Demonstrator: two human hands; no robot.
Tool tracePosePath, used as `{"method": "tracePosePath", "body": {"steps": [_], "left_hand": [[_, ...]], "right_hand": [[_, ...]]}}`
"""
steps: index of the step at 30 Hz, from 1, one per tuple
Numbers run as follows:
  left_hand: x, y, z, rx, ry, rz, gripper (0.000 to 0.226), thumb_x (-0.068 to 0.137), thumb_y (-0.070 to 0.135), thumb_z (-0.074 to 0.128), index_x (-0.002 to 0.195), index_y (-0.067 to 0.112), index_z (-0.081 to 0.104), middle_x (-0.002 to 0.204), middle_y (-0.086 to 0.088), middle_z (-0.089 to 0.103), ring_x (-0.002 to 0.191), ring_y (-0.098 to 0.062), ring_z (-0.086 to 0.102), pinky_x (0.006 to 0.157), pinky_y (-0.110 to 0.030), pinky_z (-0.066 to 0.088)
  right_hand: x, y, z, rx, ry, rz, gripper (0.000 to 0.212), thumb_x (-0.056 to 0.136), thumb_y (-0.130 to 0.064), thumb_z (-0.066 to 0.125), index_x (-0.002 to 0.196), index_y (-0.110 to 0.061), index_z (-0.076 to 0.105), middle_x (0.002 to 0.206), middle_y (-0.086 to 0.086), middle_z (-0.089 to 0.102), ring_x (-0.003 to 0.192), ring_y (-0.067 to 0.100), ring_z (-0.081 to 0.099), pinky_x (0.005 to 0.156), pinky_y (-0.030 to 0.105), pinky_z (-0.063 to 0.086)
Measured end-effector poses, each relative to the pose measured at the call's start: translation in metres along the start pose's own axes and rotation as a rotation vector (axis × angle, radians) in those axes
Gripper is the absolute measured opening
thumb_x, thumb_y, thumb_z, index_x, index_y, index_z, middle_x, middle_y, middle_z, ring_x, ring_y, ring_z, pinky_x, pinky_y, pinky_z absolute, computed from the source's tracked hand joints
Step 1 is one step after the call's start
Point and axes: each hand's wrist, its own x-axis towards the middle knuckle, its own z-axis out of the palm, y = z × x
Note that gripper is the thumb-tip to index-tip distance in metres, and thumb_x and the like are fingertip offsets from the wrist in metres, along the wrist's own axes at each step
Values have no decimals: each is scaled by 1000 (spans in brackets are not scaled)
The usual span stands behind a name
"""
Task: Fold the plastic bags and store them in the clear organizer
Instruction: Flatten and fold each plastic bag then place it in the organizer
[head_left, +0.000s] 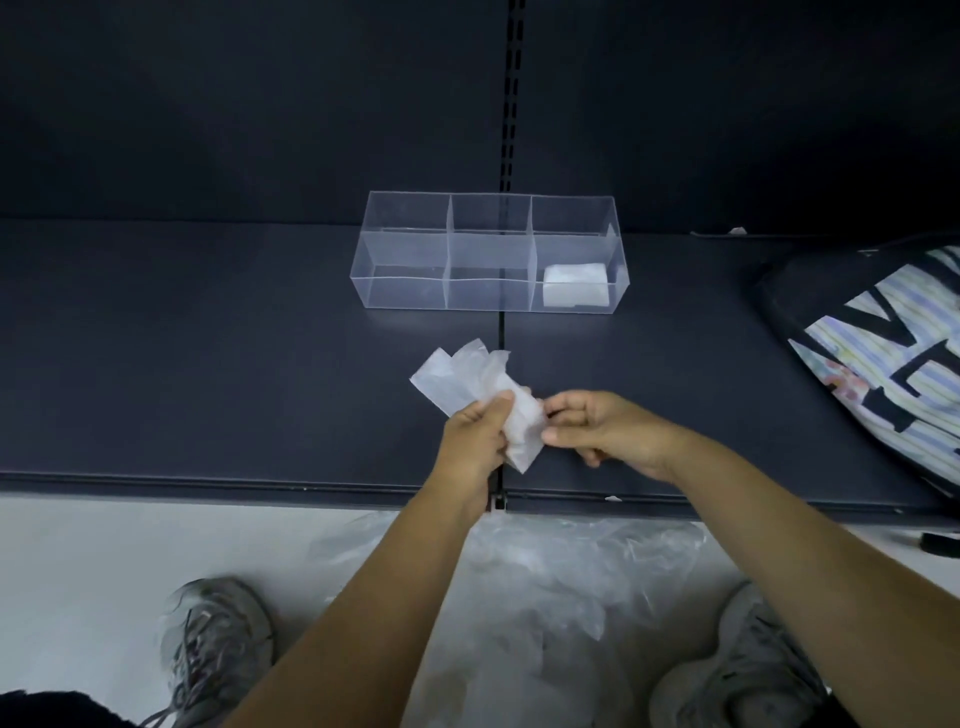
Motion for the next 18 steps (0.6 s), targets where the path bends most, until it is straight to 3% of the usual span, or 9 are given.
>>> {"method": "tracePosePath", "body": {"steps": [4, 8, 13, 15, 17, 18], "left_hand": [[16, -3, -8, -16, 122, -73, 16, 95, 18, 57, 99, 5, 66, 101, -13, 72, 88, -21, 70, 67, -25, 58], [40, 5, -24, 0, 300, -63, 13, 92, 14, 62, 97, 2, 62, 102, -18, 67, 83, -23, 67, 52, -20, 55], [59, 27, -38, 130, 409, 66, 19, 92, 10, 62, 104, -4, 67, 90, -14, 69, 71, -19, 65, 59, -24, 58], [59, 33, -44, 293, 511, 211, 17, 95, 7, 55, 103, 1, 68, 99, -17, 71, 83, -25, 67, 77, -33, 58], [48, 33, -43, 675, 610, 516, 20, 95, 6, 52, 106, 6, 68, 106, -11, 69, 95, -25, 65, 89, -30, 50], [38, 29, -38, 844, 579, 702, 21, 94, 7, 52, 108, 7, 68, 107, -9, 68, 97, -23, 63, 90, -28, 48]], "right_hand": [[12, 14, 10, -29, 188, 39, 11, 85, -6, 69, 95, -10, 66, 75, 6, 67, 42, 6, 44, 43, 20, 40], [20, 17, 15, -71, 300, 60, 8, 82, -4, 69, 85, -11, 66, 69, 8, 67, 38, 7, 44, 38, 20, 37], [24, 20, 20, -38, 397, 81, 9, 80, -4, 72, 80, -10, 65, 66, 7, 68, 36, 7, 46, 37, 17, 36], [25, 20, 22, -41, 417, 81, 10, 80, -3, 72, 78, -10, 65, 66, 7, 67, 36, 7, 46, 38, 16, 37], [27, 21, 22, -47, 424, 88, 9, 80, -3, 72, 78, -10, 65, 65, 6, 67, 36, 7, 47, 38, 14, 37], [27, 20, 22, -49, 424, 91, 9, 80, -3, 72, 79, -9, 65, 64, 6, 67, 36, 7, 48, 38, 14, 37]]}}
